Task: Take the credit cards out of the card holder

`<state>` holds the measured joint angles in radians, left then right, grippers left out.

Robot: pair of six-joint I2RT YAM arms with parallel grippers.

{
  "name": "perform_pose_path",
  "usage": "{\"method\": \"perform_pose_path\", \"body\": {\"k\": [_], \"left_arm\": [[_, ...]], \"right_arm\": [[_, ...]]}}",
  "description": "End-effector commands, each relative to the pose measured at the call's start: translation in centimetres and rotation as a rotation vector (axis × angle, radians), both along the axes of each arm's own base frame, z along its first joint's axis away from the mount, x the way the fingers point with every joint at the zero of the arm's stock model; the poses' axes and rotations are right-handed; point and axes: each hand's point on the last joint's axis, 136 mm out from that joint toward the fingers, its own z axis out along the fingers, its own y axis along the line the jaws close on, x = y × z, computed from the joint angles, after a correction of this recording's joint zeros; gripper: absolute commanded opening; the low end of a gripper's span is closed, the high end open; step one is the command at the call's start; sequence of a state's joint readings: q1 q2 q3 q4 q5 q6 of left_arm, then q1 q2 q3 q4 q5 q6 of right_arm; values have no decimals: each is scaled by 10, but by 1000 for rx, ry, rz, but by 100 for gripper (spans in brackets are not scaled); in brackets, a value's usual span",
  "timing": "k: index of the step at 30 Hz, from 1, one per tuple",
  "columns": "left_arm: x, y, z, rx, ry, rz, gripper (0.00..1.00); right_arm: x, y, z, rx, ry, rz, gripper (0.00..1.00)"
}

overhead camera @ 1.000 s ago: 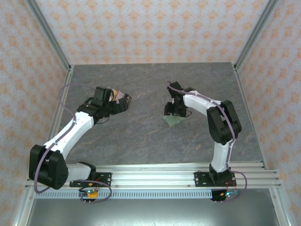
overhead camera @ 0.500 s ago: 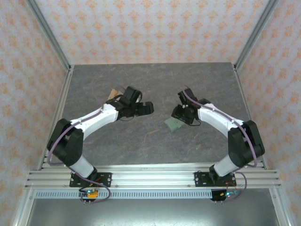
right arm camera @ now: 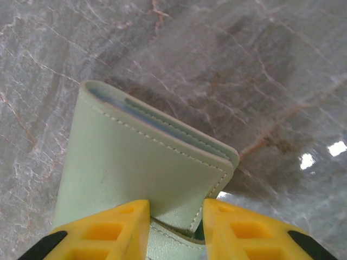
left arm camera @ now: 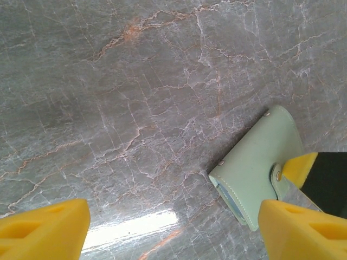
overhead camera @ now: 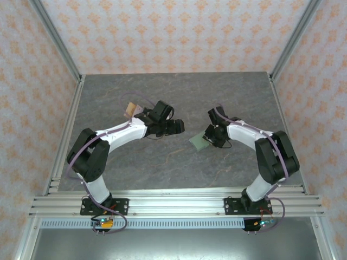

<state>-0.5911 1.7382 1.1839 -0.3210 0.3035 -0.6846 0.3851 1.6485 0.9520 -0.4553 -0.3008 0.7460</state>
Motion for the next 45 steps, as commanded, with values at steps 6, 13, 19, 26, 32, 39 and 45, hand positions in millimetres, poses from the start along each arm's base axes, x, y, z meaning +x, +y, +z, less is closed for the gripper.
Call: {"method": "perform_pose_path", "body": {"k": [6, 13, 19, 26, 32, 39, 45], "left_arm": [[-3, 12, -5, 51, 19, 35, 78], [-14, 19, -24, 25, 89, 50, 68], [-18, 9, -34, -64, 148, 19, 60], [-19, -7, -44, -104, 199, -42, 54], [-17, -17, -51, -129, 220, -67, 50], [-16, -26, -50, -165, 233, -93, 48], [-18, -40, -58, -246, 275, -112, 46]], "right_arm": [[18, 19, -11, -73, 20, 246, 32], [3, 58, -25, -34, 29, 561, 32], [-3, 80, 6, 93, -57, 689, 32], [14, 56, 27, -14, -120, 496, 33], [-2, 49, 14, 12, -46, 389, 29], [-9, 50, -6, 16, 24, 383, 25], [-4, 53, -14, 7, 48, 399, 24]]}}
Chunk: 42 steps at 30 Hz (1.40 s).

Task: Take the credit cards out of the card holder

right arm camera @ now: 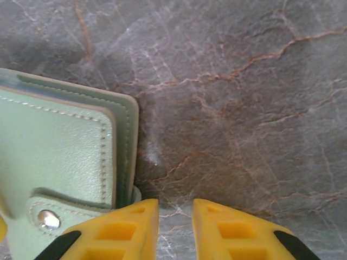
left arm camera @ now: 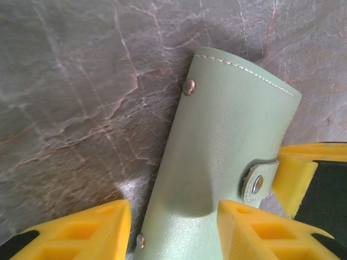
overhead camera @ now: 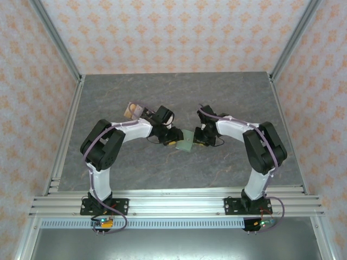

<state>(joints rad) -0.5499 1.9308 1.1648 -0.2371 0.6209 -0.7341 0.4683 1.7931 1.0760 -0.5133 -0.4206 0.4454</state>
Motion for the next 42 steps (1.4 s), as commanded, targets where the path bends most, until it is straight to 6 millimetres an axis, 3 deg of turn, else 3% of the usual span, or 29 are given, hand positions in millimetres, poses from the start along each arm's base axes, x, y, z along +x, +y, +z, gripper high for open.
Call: {"method": "perform_pose_path", "body": {"k": [1, 12, 17, 23, 27, 30, 35, 42], "left_arm": [[3, -16, 6, -90, 7, -20, 46], [8, -24, 23, -226, -25, 14, 44], [8, -22, 40, -268, -59, 21, 37], [5, -17, 38, -256, -62, 33, 25], [2, -9, 35, -219, -67, 42, 15], [-3, -2, 30, -177, -66, 39, 14], [-8, 4, 29, -152, -69, 36, 13], [-8, 4, 33, -163, -79, 38, 12]], "right_arm": [[4, 2, -3, -11, 16, -1, 24], [7, 6, -5, -8, 16, 18, 24], [11, 3, 2, -20, -13, 9, 24], [13, -1, 5, -33, -27, -13, 25], [18, -13, 23, -81, -87, -48, 26], [19, -18, 37, -94, -121, -60, 37], [13, 14, 44, 73, -74, -38, 47], [13, 42, 52, 180, -39, -67, 48]]}}
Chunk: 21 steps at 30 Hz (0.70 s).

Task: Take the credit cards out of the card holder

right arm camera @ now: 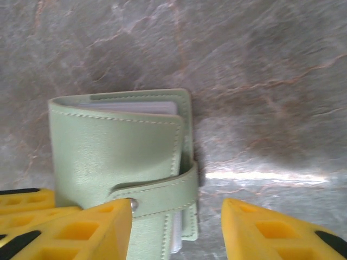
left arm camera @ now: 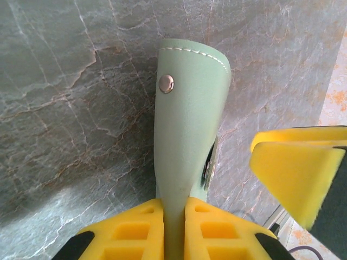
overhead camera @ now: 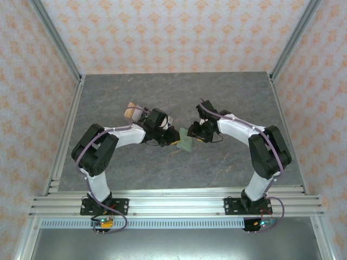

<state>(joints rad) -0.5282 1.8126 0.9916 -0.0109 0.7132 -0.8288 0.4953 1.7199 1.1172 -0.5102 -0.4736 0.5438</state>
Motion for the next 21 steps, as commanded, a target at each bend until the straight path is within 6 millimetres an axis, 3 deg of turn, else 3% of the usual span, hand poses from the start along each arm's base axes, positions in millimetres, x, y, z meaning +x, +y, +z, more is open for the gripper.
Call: {"method": "perform_pose_path", "body": {"k": [1, 21], "left_arm": [[0, 3, 9, -1, -33, -3, 11], [2, -2, 13, -30, -28, -1, 7]], "right_arm": [[5, 20, 9, 70, 16, -13, 47], [-1, 27, -10, -22, 79, 48, 44]]}}
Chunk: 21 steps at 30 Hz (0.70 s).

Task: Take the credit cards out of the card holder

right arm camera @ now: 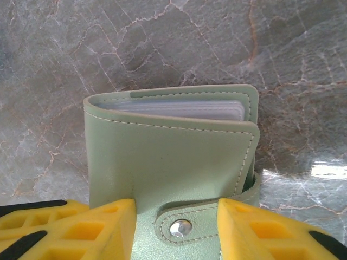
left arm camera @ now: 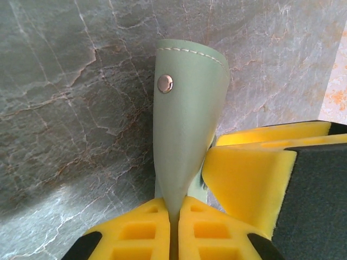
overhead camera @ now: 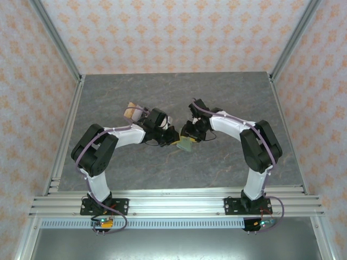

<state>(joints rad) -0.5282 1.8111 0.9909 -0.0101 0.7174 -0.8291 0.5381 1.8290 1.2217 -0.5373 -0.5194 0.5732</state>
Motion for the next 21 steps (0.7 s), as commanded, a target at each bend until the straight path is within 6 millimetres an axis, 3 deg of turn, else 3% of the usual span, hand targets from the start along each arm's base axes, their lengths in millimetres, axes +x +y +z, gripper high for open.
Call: {"method": "perform_pose_path", "body": {"k": [1, 13, 21], "left_arm": [[3, -1, 13, -26, -31, 6, 5], [5, 4, 11, 1, -39, 28, 2], [5, 13, -2, 58, -7, 56, 0]], "right_arm": [[-5, -5, -4, -57, 19, 18, 43], [-17, -27, -8, -168, 38, 24, 33], [-21, -48, -13, -259, 27, -4, 28]]}}
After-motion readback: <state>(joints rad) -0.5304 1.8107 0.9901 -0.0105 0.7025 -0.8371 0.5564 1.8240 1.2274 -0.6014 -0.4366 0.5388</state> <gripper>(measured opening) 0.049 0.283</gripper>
